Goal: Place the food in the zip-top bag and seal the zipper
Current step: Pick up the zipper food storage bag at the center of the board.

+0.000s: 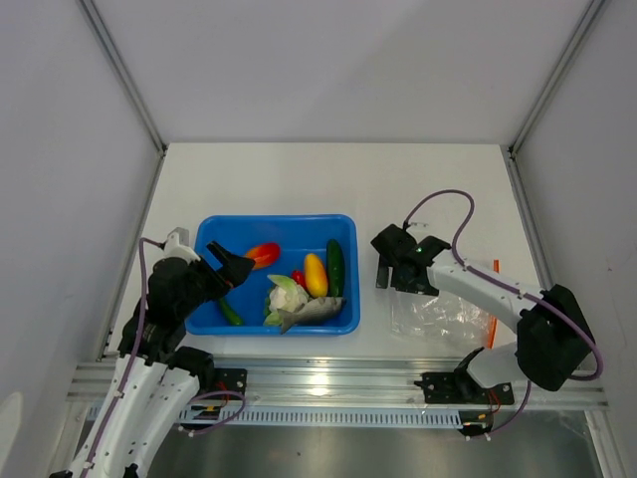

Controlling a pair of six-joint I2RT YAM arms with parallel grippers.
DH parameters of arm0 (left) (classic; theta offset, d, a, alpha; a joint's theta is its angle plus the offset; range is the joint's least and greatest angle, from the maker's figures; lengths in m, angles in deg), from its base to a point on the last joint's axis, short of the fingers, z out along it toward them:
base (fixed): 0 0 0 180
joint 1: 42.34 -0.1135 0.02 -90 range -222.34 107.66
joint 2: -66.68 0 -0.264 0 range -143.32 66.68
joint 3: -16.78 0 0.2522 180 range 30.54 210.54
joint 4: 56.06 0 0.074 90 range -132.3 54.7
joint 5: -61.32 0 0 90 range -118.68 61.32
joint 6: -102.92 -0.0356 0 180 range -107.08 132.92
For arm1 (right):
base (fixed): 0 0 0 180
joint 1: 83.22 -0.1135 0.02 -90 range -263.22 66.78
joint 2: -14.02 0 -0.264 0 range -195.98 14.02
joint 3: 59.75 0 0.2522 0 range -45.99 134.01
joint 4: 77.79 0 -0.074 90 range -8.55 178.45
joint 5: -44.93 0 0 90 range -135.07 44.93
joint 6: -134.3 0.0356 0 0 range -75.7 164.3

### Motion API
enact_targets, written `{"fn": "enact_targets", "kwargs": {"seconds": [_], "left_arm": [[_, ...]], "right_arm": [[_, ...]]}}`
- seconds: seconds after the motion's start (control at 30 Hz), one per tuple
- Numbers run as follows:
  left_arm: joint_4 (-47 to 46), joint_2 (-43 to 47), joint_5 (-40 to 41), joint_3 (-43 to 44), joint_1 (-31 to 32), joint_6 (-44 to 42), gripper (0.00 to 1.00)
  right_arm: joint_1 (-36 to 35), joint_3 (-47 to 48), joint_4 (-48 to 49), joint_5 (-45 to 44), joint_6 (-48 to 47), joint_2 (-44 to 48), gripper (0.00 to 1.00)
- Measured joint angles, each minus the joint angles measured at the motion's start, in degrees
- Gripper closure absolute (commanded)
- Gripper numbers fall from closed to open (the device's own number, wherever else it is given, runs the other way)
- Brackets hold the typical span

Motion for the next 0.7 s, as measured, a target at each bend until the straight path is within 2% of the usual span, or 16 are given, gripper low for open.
{"fn": "enact_targets", "kwargs": {"seconds": [0.3, 0.4, 0.43, 0.5, 0.6, 0.7], "left_arm": [[0.57, 0.57, -0.44, 0.02, 0.0, 0.11, 0.01], [0.57, 0.96, -0.59, 0.02, 0.0, 0.24, 0.01], [0.57, 1.03, -0.68, 0.02, 0.0, 0.37, 0.01], [0.55, 1.25, -0.85, 0.02, 0.0, 0.76, 0.01], [0.52, 1.49, -1.25, 0.02, 0.0, 1.25, 0.0], [0.17, 1.7, -2.75, 0.02, 0.0, 1.25, 0.03]], "right_arm": [[1.31, -1.27, 5.2, 0.04, -0.02, -5.99, 0.1], [2.27, -1.79, 7.08, 0.13, -0.35, -8.17, 0.26], [2.56, -1.92, 7.58, 0.11, -0.55, -8.66, 0.4], [2.71, -2.01, 8.28, 0.11, -0.92, -9.14, 0.5], [3.02, -2.03, 9.7, 0.13, -1.46, -9.16, 0.77], [3.5, -2.03, 10.34, 0.13, -2.08, -9.07, 0.9]]}}
